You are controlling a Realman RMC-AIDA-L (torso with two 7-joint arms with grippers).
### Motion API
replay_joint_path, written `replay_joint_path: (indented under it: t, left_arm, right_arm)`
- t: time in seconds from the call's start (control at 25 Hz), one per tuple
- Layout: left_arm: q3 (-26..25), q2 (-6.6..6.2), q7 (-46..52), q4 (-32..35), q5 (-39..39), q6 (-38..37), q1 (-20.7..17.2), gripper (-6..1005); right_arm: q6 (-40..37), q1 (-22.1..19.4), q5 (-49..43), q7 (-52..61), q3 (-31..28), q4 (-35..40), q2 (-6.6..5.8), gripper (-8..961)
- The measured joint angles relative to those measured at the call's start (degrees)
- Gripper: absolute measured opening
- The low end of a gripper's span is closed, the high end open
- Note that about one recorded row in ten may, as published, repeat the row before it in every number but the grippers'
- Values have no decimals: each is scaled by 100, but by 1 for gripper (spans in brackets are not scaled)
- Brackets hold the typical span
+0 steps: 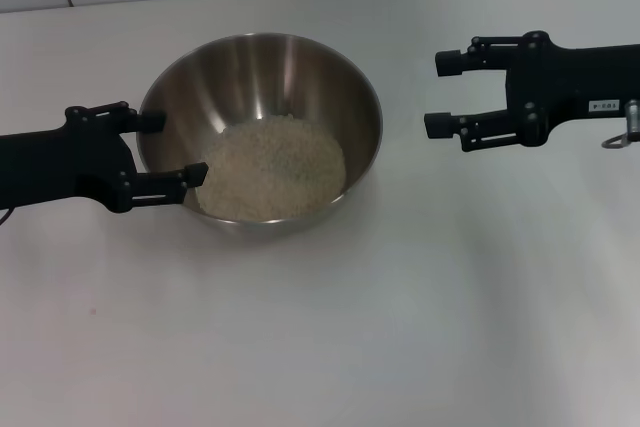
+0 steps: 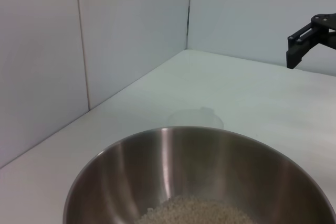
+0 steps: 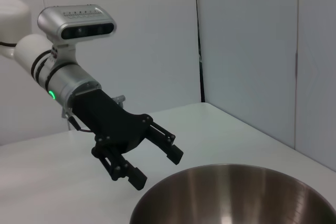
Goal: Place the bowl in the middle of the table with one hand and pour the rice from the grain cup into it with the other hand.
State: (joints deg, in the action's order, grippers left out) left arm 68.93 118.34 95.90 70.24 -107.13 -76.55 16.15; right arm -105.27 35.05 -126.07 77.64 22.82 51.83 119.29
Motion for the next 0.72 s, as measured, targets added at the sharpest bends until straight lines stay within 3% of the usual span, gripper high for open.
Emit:
replay_joint_path:
  t: [0.72]
  left_arm:
    - [-3, -4, 8, 69, 0, 0, -39, 832]
  right_arm:
    - [113, -42, 101, 76, 189, -6, 20, 797]
